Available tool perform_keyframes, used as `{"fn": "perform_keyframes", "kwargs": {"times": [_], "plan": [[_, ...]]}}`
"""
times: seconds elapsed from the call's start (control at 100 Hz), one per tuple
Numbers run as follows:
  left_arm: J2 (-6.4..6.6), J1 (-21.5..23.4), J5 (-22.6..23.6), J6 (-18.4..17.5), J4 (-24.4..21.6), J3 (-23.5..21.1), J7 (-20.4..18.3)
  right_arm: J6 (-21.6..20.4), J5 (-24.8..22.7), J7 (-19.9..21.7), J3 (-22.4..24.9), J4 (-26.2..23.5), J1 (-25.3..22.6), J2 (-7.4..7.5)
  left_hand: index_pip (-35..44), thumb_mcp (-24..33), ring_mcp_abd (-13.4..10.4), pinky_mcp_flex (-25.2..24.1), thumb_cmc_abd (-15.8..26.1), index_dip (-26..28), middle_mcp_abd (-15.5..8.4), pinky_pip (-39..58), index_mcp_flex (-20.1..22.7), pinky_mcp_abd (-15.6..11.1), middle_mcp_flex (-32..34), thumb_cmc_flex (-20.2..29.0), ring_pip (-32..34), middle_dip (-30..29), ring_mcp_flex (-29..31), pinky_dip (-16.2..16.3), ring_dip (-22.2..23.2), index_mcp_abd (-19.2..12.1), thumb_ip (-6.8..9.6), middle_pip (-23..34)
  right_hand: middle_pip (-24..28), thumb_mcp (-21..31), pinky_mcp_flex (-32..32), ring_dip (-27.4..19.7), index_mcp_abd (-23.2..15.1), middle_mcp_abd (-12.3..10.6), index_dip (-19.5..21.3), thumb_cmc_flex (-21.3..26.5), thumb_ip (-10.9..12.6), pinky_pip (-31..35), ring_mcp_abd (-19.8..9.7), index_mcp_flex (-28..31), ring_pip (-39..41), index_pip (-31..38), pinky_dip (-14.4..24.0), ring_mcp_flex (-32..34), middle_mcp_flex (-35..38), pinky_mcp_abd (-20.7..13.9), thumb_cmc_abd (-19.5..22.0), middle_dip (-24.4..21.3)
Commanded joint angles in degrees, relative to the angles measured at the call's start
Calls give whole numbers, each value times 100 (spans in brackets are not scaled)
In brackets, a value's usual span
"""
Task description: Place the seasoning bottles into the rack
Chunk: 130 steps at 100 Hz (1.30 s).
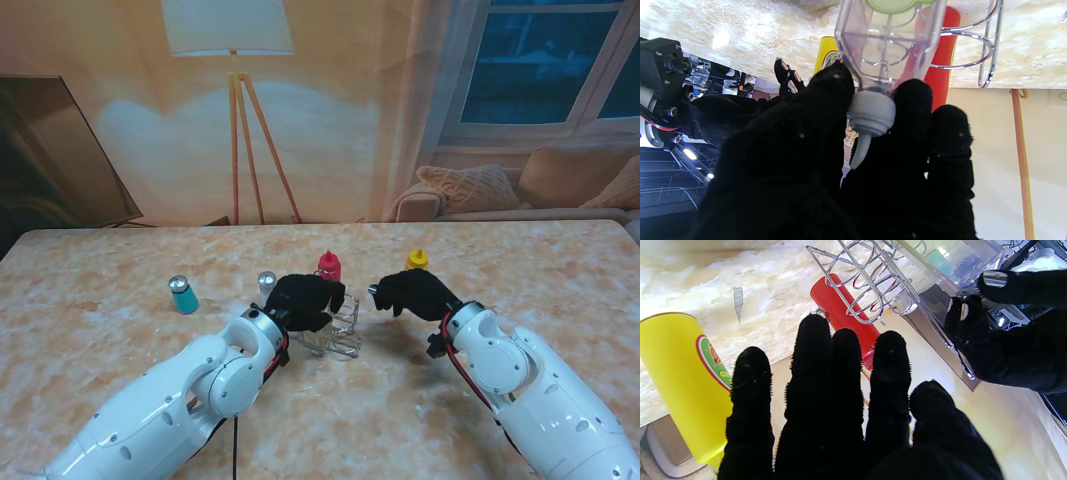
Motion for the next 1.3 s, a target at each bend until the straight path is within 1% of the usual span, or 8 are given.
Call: {"fn": "perform_keyframes", "kwargs": {"times": [0.0,0.11,0.14,0.22,0.46,0.53,0.79,1.29], "plan": [[-9,30,-47,-4,-32,-19,-131,-15,-18,68,-1,-18,-61,-21,-273,168,-332,-302,-91,-123,130,-85,-241,-36,-474,75,-170,-439,-232,-68,51,99,-77,179,39,73,4,188,-144,-87,-54,-57,-79,19,-87,-4,32,45,90,26,6,22,-37,125],[-23,24,-98,-30,-26,-20,-105,-13,-24,64,0,-16,-60,-21,-792,87,-175,-620,35,-229,135,-333,-230,72,-902,-250,-515,-1186,-566,-184,-281,231,-98,406,40,76,2,188,-141,-92,-54,-65,-80,20,-97,-6,29,45,90,24,3,25,-30,126],[-25,26,-105,-25,-31,-21,-97,-12,-26,63,1,-16,-60,-21,-942,41,-97,-730,121,-183,152,-413,-232,123,-1005,-353,-637,-1628,-675,-220,-326,254,-97,487,42,79,-5,187,-141,-96,-53,-64,-79,18,-95,-3,28,46,90,22,5,24,-28,127],[-24,27,-105,-18,-51,-24,-104,-10,-31,57,6,-18,-63,-21,-1134,-14,62,-962,296,-172,193,-596,-230,252,-1129,-615,-877,-1807,-919,-284,-417,296,-95,344,38,82,-19,187,-135,-93,-53,-62,-78,13,-90,-9,26,43,90,17,-3,24,-29,127],[-26,64,-109,-22,-109,-86,-88,-16,-43,40,26,-20,-75,-22,-1390,-121,256,-1350,564,-66,258,-819,-229,353,-1386,-893,-1175,-1943,-1393,-345,-520,382,-58,106,37,79,-27,188,-138,-92,-51,-68,-81,12,-81,-11,27,46,94,16,-1,25,-29,127],[-20,115,-97,-33,-162,-153,-83,-19,-48,36,30,-19,-76,-22,-1519,-227,325,-1472,659,30,284,-844,-218,448,-1463,-916,-1262,-2005,-1513,-306,-558,392,-15,-12,40,79,-22,189,-138,-88,-50,-67,-80,16,-93,-11,29,46,95,20,1,29,-27,128],[-5,331,-147,-36,-407,-415,-117,-34,-47,48,31,-17,-76,-19,-1705,-255,517,-1749,747,66,356,-966,-193,524,-1738,-988,-1519,-2135,-1909,-271,-663,436,30,-289,39,76,-29,187,-142,-94,-50,-64,-79,18,-87,-11,25,44,98,12,2,26,-22,128],[6,761,-171,-165,-755,-1003,-5,-30,-45,47,29,-22,-82,-19,-1883,-329,588,-1849,850,155,399,-1082,-154,565,-1816,-1026,-1670,-2220,-2049,-236,-762,439,70,-449,38,68,-34,188,-136,-94,-49,-63,-79,14,-95,-12,29,43,99,19,0,28,-21,128]]}}
